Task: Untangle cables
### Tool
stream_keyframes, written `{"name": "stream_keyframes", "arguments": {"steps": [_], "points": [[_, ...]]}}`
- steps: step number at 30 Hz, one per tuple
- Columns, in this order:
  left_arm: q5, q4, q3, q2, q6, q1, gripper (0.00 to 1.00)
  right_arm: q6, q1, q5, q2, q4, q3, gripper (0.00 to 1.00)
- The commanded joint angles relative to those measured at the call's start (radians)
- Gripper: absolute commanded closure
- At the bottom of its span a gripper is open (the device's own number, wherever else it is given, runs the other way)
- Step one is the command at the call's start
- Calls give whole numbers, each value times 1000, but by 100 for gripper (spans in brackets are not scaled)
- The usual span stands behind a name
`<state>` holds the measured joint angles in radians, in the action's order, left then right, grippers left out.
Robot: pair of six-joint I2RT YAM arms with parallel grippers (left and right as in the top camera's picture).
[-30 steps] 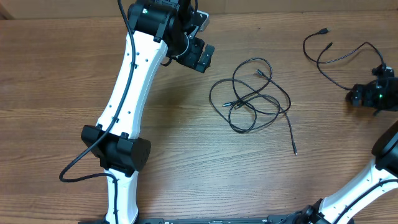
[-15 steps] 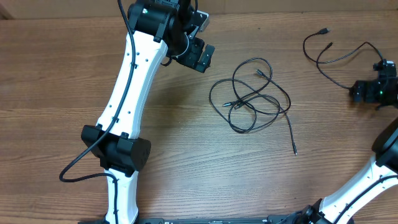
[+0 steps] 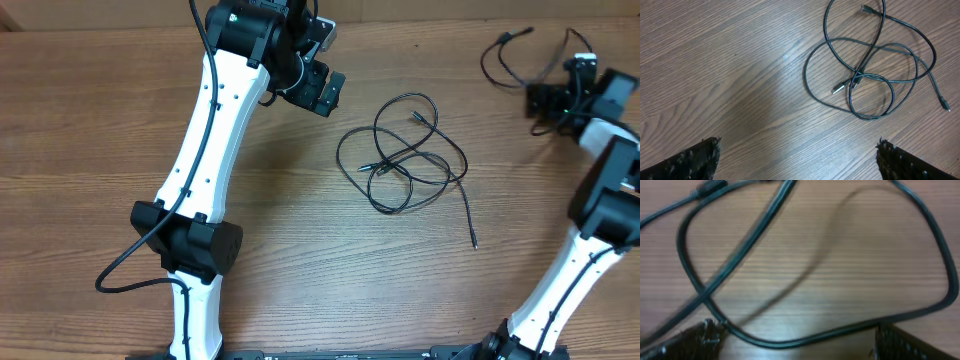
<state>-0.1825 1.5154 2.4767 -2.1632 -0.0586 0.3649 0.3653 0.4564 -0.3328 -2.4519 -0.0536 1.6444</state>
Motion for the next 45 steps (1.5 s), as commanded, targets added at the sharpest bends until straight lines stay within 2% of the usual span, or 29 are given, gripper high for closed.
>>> {"name": "stream_keyframes", "arguments": {"steps": [1,3,6,15,23,32,37,38,41,45], "points": [[0,-1,13,-3,6,2,0,-104,-60,78,-164,-6,-74,0],[0,-1,13,-3,6,2,0,-133,-80,77,-167,-75,-74,0],[0,-1,13,-3,6,2,0,-135,-87,78,-166,-87,-71,0],[0,-1,13,-3,6,2,0,-159,-70,62,-95,51,-71,0],[2,-1,13,-3,6,2,0,-148,-42,62,179,175,-71,0],[3,-1,13,-3,6,2,0,-166,-53,45,482,391,-71,0],[3,-1,13,-3,6,2,0,-274,-91,-171,606,533,-71,0],[3,-1,13,-3,6,2,0,-300,-104,-291,632,593,-71,0],[3,-1,13,-3,6,2,0,-313,-118,-460,644,686,-71,0],[3,-1,13,-3,6,2,0,-313,-150,-533,643,848,-72,0]]}}
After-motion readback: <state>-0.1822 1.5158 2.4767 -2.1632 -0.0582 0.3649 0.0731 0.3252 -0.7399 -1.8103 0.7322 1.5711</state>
